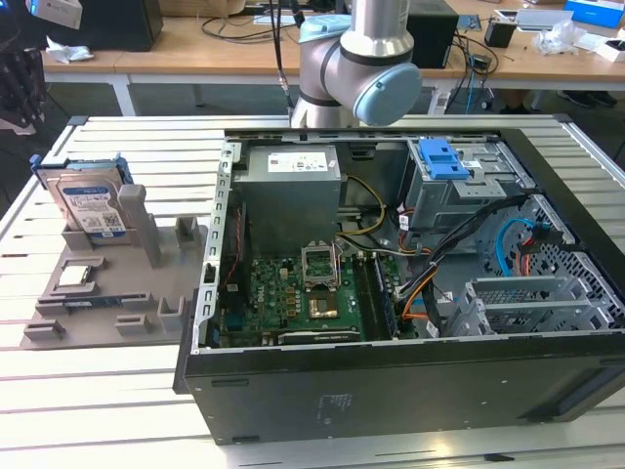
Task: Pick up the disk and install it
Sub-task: 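Pick up the disk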
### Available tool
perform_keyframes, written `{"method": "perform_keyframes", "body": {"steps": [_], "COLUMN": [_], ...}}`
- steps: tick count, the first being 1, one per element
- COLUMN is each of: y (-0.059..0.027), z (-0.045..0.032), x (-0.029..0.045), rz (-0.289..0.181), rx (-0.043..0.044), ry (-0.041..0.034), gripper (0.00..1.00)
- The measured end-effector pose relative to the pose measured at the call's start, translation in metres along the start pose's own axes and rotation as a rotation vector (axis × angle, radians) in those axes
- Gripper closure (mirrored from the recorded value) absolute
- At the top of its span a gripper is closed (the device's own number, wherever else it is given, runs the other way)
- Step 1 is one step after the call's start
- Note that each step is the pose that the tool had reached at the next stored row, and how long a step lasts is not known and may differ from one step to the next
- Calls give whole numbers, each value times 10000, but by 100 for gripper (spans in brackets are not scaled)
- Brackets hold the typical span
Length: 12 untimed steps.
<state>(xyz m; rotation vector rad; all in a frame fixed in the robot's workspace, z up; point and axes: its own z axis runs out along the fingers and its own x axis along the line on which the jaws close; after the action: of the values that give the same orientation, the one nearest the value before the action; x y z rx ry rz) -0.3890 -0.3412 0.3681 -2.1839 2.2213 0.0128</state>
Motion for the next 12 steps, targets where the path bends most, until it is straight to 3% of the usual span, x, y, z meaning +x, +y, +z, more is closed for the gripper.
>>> {"method": "perform_keyframes", "body": {"steps": [2, 3, 5, 7, 10, 12], "y": [0, 0, 0, 0, 0, 1], "z": [0, 1, 1, 1, 3, 27], "x": [0, 0, 0, 0, 0, -16], "rz": [0, 0, 0, -1, 0, 24], "rx": [0, 0, -1, -1, 0, 5], "ry": [0, 0, 0, 0, 6, 226], "gripper": [83, 71, 71, 52, 46, 46]}}
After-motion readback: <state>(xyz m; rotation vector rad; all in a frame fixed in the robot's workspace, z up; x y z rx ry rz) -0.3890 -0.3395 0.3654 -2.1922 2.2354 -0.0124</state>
